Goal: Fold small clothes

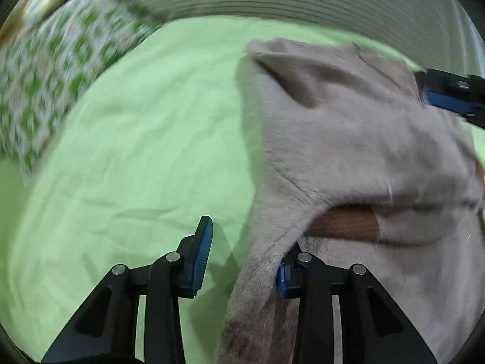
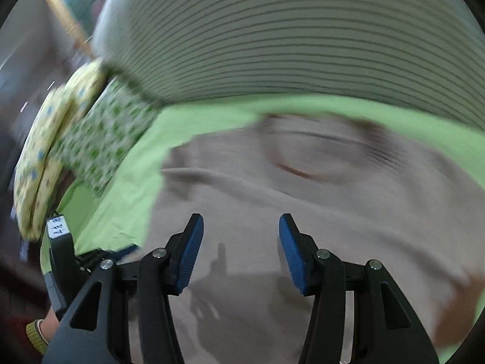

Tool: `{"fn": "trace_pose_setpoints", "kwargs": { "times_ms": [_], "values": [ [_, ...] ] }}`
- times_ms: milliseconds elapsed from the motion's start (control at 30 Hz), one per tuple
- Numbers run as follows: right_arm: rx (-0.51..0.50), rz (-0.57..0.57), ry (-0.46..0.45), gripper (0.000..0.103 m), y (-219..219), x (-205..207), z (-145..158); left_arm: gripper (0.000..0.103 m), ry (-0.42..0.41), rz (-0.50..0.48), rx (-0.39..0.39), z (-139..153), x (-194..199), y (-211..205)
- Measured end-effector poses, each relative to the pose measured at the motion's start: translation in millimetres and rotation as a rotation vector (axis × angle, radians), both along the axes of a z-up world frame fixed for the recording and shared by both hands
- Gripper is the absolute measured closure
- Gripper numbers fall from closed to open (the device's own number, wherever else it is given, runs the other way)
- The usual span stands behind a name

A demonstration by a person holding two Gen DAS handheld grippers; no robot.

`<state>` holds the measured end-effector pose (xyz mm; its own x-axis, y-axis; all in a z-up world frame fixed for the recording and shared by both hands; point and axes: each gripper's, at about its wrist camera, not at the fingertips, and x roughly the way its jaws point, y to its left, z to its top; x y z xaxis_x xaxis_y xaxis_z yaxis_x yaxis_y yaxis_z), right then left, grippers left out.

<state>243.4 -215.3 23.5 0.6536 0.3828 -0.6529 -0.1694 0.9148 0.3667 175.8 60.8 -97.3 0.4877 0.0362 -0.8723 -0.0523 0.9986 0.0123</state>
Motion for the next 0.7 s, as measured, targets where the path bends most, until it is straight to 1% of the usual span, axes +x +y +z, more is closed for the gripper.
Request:
{"fn": "trace_pose_setpoints", "kwargs": {
  "times_ms": [67,133,200,267,300,333,367,400,433,467,500,533,600,633,667,700],
  "values": [
    [-0.036,0.098,-0.011,0.050,37,29,4,0.068,-0.007,0.031,-0.038,-1,0,5],
    [-0.087,0.179,-0.028,0.050,74,53,7,0.072,-0.014,0.041,-0.052,-2,-1,6],
    [-0.162,0.238,-0.041,0.050,106,72,6,0.075,-0.024,0.045,-0.065,-3,-2,6],
    [-0.237,0.286,-0.028,0.050,129,88,0,0.080,-0.030,0.045,-0.082,-4,-2,6],
    [-0.277,0.303,-0.016,0.052,139,96,-5,0.086,-0.035,0.039,-0.092,-5,-2,6],
    [-0.333,0.306,-0.008,0.079,146,103,-11,0.088,-0.043,0.036,-0.106,-5,-3,7],
    [-0.396,0.305,0.007,0.093,151,110,-17,0.089,-0.047,0.037,-0.115,-5,-4,8],
    [-0.406,0.287,0.017,0.093,150,116,-19,0.091,-0.051,0.041,-0.136,-5,-5,11],
    [-0.365,0.262,0.017,0.095,141,119,-17,0.092,-0.056,0.046,-0.164,-5,-7,15],
    [-0.289,0.223,0.023,0.097,128,122,-14,0.092,-0.057,0.053,-0.187,-6,-8,18],
    [-0.179,0.179,0.034,0.099,110,126,-11,0.092,-0.059,0.059,-0.216,-7,-8,22],
    [-0.034,0.117,0.044,0.099,87,131,-10,0.092,-0.062,0.065,-0.244,-7,-9,26],
    [0.203,0.076,0.057,0.099,58,134,-15,0.092,-0.063,0.072,-0.279,-8,-7,32],
    [0.264,0.033,0.069,0.099,46,133,-20,0.092,-0.067,0.076,-0.298,-8,-8,35],
    [0.220,0.006,0.071,0.099,44,132,-22,0.092,-0.066,0.085,-0.322,-10,-9,39],
    [0.197,-0.003,0.073,0.099,44,131,-24,0.092,-0.064,0.094,-0.339,-11,-9,41]
  ]
}}
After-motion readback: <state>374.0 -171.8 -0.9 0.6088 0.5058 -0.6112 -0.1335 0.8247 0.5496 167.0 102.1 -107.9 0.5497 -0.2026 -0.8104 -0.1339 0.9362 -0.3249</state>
